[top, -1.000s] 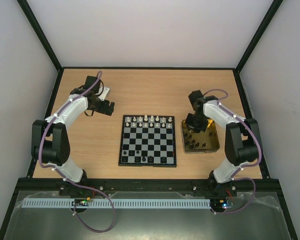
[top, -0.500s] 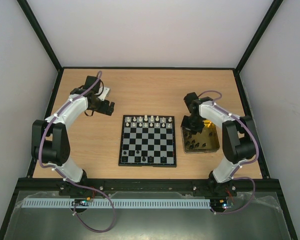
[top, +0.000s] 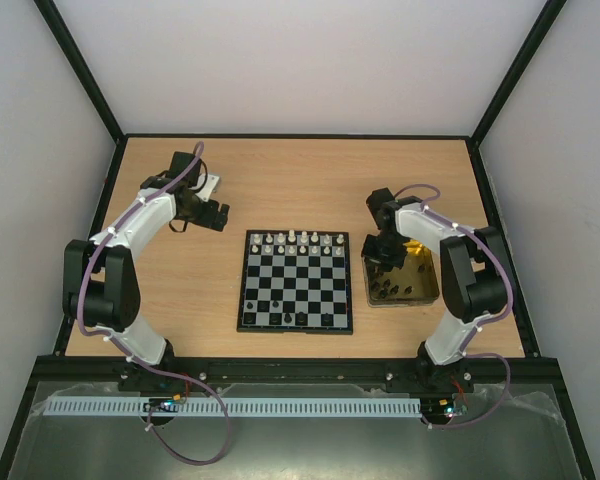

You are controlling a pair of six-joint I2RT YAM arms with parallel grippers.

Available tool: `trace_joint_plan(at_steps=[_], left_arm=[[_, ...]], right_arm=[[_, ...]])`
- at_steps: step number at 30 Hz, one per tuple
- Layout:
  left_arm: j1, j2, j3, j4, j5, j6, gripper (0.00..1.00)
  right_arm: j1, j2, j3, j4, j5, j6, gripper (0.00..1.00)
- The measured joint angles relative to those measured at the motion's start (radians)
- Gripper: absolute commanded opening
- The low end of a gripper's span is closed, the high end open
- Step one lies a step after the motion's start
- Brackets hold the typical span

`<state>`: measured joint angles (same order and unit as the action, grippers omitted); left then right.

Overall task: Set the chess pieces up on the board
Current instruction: Pick up the chess piece from the storage box.

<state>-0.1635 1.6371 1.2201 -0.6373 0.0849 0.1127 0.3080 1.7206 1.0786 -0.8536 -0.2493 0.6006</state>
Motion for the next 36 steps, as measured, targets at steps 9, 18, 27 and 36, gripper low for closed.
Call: trace_joint_plan(at_steps=[9, 18, 27, 36], left_arm=[[0.0, 0.0, 0.0, 0.0, 0.0, 0.0, 0.99], [0.0, 0.0, 0.0, 0.0, -0.007, 0.0, 0.99], [0.0, 0.0, 0.0, 0.0, -0.007, 0.002, 0.99], [0.0, 0.0, 0.0, 0.0, -0.007, 0.003, 0.99]], right_arm=[[0.0, 0.026, -0.001, 0.015, -0.001, -0.013, 0.13], [0.0, 0.028, -0.001, 0.021, -0.003, -0.017, 0.02], [0.0, 0.028, -0.001, 0.02, 0.0, -0.018, 0.02], [0.007, 0.01, 0.072, -0.047, 0.078, -0.016, 0.02]])
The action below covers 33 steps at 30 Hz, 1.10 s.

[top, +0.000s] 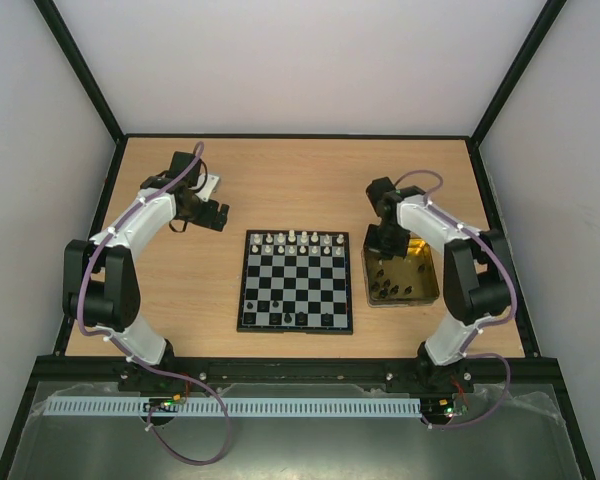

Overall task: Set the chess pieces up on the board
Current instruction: Pick up the chess piece from the storage box, then place the chess piece on the chessboard.

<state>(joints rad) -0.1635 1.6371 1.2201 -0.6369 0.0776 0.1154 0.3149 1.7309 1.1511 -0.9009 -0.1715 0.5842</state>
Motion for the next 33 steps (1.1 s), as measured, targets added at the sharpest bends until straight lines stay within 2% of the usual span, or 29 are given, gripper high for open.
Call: trace_joint_plan(at_steps=[5, 10, 15, 25, 33], left_arm=[[0.0, 0.0, 0.004, 0.0, 0.0, 0.0, 0.99], [0.0, 0.0, 0.008, -0.001, 0.0, 0.0, 0.99], [0.0, 0.0, 0.011, 0.0, 0.001, 0.0, 0.99], [0.0, -0.001, 0.011, 0.0, 0.0, 0.0, 0.99], [0.0, -0.003, 0.011, 0.0, 0.001, 0.0, 0.99]], right_arm=[[0.046, -0.08, 0.095, -0.082, 0.08, 0.01, 0.02], [0.163, -0.124, 0.183, -0.129, 0.098, 0.054, 0.02], [0.295, -0.124, 0.198, -0.14, 0.072, 0.113, 0.02], [0.488, -0.007, 0.211, -0.123, 0.011, 0.166, 0.02], [0.555, 0.094, 0.244, -0.088, -0.022, 0.161, 0.02]])
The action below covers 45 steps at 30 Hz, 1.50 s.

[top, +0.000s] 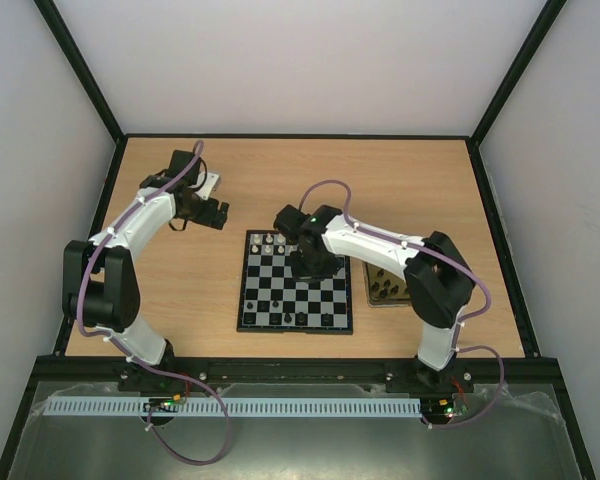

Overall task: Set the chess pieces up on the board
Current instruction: Place the chess piece on the chessboard.

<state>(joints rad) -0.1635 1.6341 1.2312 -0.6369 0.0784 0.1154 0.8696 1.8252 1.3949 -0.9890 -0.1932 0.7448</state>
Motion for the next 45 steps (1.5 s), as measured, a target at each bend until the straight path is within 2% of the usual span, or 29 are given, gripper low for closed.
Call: trace_joint_plan(at_steps=[22, 45], left_arm=[[0.0, -0.006, -0.004, 0.001, 0.001, 0.0, 0.99], [0.0, -0.034, -0.021, 0.003, 0.001, 0.0, 0.99]], right_arm=[[0.099, 0.113, 0.047, 0.029, -0.063, -0.038, 0.02], [0.151, 0.129, 0.05, 0.029, -0.085, -0.042, 0.02]])
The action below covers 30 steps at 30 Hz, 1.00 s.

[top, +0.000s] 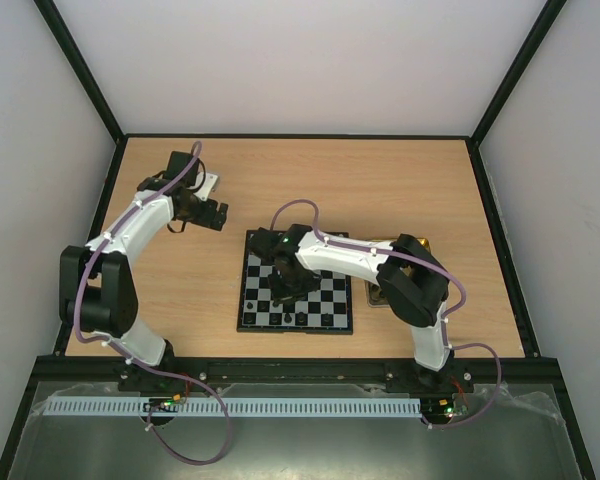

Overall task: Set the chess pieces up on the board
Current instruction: Place the chess piece on the chessboard.

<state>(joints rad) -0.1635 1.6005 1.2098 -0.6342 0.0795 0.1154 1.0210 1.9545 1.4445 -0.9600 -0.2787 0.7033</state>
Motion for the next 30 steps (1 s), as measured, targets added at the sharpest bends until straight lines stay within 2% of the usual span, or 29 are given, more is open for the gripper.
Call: trace_joint_plan(at_steps=[22, 30], left_arm=[[0.0, -0.011, -0.005, 0.001, 0.01, 0.0, 0.99], [0.0, -0.011, -0.005, 0.001, 0.01, 0.0, 0.99]], right_arm=[[0.012, 0.008, 0.0, 0.001, -0.005, 0.005, 0.02], [0.012, 0.019, 0.0, 0.0, -0.008, 0.007, 0.18]])
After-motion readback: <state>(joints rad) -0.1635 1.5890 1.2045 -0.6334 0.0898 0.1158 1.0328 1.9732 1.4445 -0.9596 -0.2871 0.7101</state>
